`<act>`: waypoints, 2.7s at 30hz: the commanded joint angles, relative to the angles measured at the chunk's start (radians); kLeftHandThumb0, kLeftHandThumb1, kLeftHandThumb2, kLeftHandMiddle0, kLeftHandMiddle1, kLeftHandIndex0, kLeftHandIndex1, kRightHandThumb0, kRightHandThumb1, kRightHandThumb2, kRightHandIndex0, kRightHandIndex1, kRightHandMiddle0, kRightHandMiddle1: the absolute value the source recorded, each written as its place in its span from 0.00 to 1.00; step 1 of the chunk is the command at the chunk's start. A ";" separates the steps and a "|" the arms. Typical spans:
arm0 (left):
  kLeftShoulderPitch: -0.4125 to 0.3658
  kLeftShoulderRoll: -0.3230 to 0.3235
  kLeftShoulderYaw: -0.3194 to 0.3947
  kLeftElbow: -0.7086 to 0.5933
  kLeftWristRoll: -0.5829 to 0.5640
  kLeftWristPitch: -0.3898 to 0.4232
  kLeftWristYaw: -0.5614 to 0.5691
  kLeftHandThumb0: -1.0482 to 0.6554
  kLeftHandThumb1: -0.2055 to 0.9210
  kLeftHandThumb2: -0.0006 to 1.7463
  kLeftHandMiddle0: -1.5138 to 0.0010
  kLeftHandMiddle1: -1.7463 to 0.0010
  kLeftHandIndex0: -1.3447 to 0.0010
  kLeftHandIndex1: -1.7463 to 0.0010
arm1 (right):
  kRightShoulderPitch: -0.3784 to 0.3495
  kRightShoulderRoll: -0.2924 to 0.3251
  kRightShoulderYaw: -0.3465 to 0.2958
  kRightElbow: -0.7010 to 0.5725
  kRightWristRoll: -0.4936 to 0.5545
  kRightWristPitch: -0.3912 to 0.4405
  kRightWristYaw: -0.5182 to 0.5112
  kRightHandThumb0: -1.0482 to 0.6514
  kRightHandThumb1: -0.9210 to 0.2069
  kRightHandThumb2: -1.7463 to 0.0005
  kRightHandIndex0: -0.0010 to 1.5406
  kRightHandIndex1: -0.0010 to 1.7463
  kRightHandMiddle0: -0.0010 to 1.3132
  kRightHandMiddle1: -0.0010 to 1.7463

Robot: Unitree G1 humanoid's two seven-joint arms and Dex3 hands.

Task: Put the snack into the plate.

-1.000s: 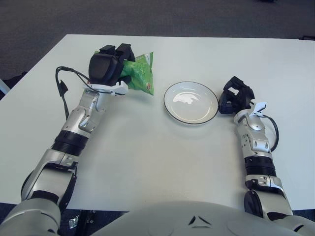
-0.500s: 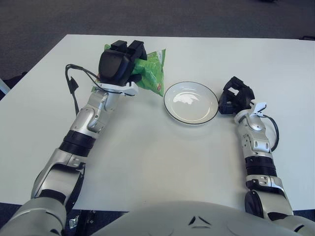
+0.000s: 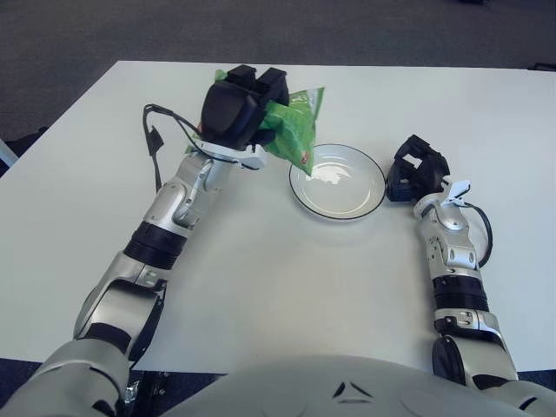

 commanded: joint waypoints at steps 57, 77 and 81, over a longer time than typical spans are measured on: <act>-0.124 -0.184 -0.078 0.215 -0.143 -0.192 -0.206 0.61 0.11 1.00 0.39 0.04 0.49 0.00 | 0.088 0.036 0.014 0.027 0.003 0.041 -0.012 0.30 0.65 0.15 0.87 1.00 0.55 1.00; -0.109 -0.193 -0.093 0.243 -0.151 -0.220 -0.223 0.61 0.11 1.00 0.38 0.05 0.48 0.00 | 0.095 0.045 0.018 0.005 0.007 0.053 -0.014 0.30 0.65 0.16 0.87 1.00 0.55 1.00; -0.105 -0.194 -0.097 0.241 -0.149 -0.218 -0.227 0.61 0.10 1.00 0.38 0.05 0.48 0.00 | 0.097 0.046 0.017 0.001 0.008 0.055 -0.012 0.30 0.65 0.16 0.87 1.00 0.55 1.00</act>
